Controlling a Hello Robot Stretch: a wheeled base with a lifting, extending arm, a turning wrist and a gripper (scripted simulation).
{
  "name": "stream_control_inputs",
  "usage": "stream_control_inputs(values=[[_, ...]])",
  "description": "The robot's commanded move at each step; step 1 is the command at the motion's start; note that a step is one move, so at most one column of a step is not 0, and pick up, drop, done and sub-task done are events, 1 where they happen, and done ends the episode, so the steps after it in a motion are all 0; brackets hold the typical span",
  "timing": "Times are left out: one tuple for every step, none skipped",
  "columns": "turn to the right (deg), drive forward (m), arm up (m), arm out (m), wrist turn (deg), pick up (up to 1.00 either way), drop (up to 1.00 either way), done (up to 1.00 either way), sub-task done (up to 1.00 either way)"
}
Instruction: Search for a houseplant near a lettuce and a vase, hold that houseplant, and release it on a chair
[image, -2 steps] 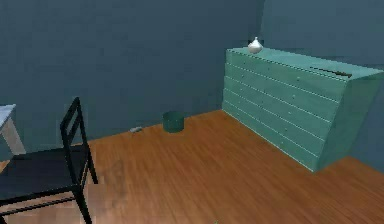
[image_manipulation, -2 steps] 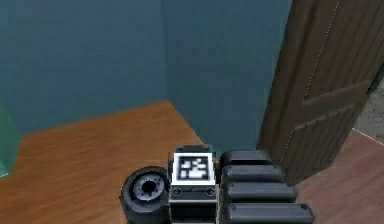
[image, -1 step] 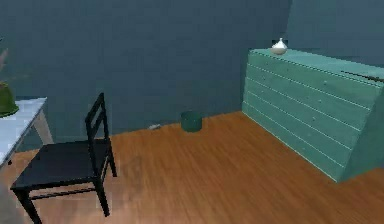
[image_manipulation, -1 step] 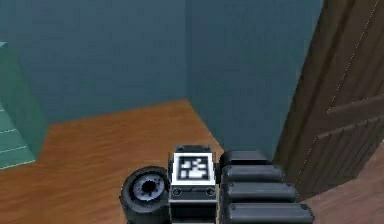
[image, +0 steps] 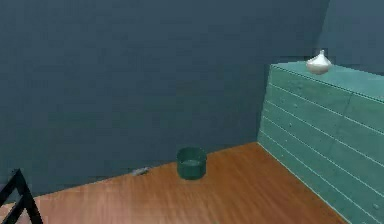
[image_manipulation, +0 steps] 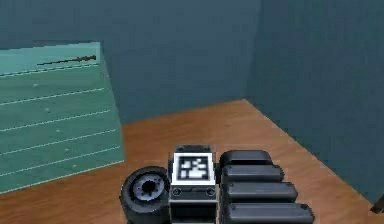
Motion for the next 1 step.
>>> stream_control_inputs(values=[[45.0,0.0,0.0,0.0,0.0,0.0,0.0,0.0,0.0]])
